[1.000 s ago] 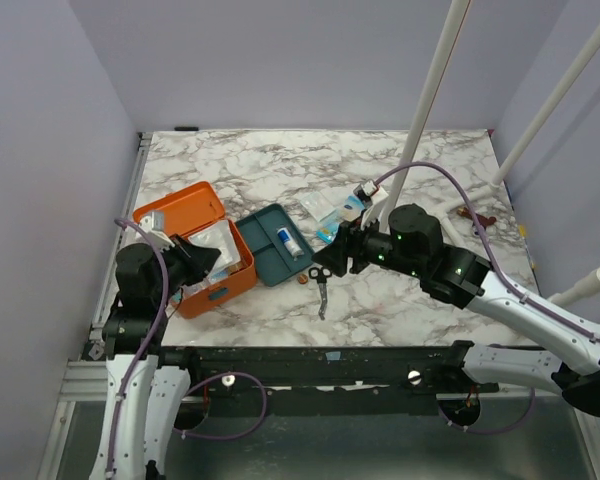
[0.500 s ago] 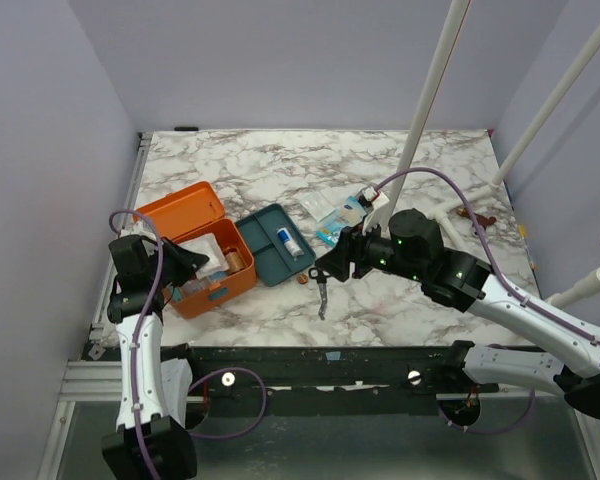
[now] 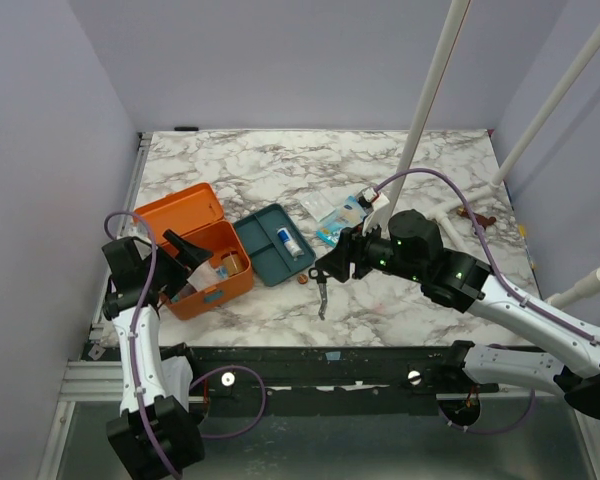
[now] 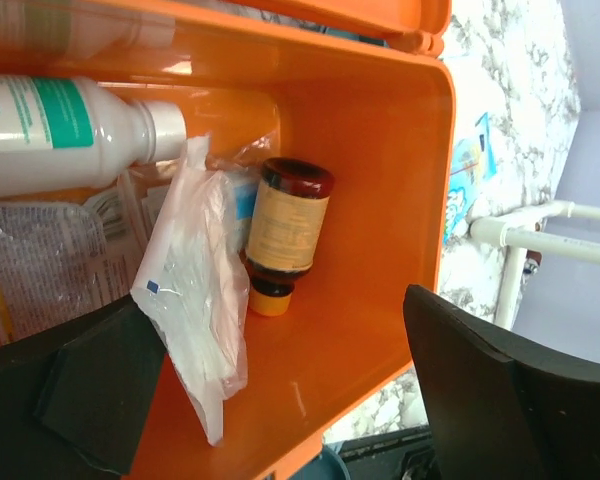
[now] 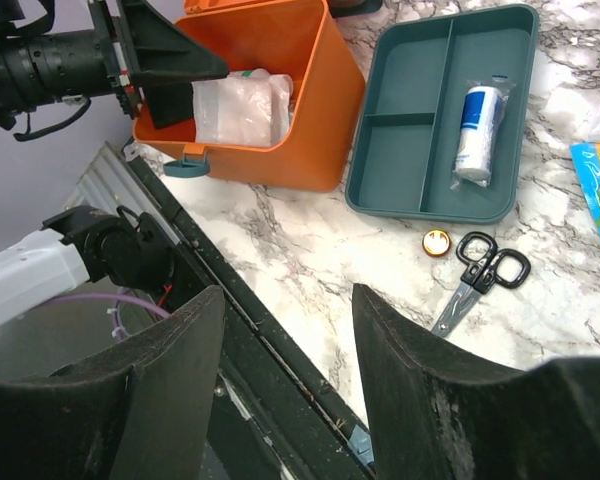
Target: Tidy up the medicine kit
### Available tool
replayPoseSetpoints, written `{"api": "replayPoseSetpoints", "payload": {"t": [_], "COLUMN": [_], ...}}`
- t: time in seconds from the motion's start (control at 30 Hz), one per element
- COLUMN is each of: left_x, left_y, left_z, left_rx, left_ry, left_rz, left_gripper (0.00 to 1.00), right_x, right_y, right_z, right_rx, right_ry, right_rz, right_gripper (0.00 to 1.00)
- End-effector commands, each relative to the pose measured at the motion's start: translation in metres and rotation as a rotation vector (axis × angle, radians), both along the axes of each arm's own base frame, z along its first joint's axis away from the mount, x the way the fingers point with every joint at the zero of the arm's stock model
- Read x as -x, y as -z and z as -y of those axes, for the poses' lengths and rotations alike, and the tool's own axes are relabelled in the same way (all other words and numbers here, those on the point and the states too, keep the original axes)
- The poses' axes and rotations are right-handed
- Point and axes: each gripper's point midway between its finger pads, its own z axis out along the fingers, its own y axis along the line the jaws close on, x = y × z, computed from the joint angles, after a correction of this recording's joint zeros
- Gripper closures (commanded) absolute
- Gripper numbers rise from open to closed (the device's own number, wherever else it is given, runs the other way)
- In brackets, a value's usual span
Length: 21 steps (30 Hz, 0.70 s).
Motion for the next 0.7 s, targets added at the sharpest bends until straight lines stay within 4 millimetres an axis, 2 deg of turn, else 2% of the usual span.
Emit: {"api": "replayPoseSetpoints", "payload": {"t": [0.0, 0.43, 0.57, 0.67], "left_x": [0.011, 0.041, 0.039, 0.033], "left_y": [-0.009, -0.055, -0.061, -0.065], "left_z": [-0.008, -0.030, -0.022, -0.010], "left_rx": [-0.047, -0.224, -0.216, -0.185], "left_ry": [-0.048, -0.152, -0.103, -0.024], "left_rz": [-0.056, -0.080, -0.035, 0.007], "left_gripper": [0.01, 0.02, 0.02, 0.02], "right_x": [-0.004, -0.026, -0.035, -0.051], "right_y": [0.002, 0.009, 0.015, 0.030], "right_z": [0.001, -0.006, -0.006, 0.000], "right_rx": [0.026, 0.088, 0.116, 0.196], "right_ry": [0.014, 0.083, 0.121, 0.194], "right_rz": [0.018, 0.014, 0.017, 0.019], "right_gripper": [0.42, 0.42, 0.42, 0.42]}}
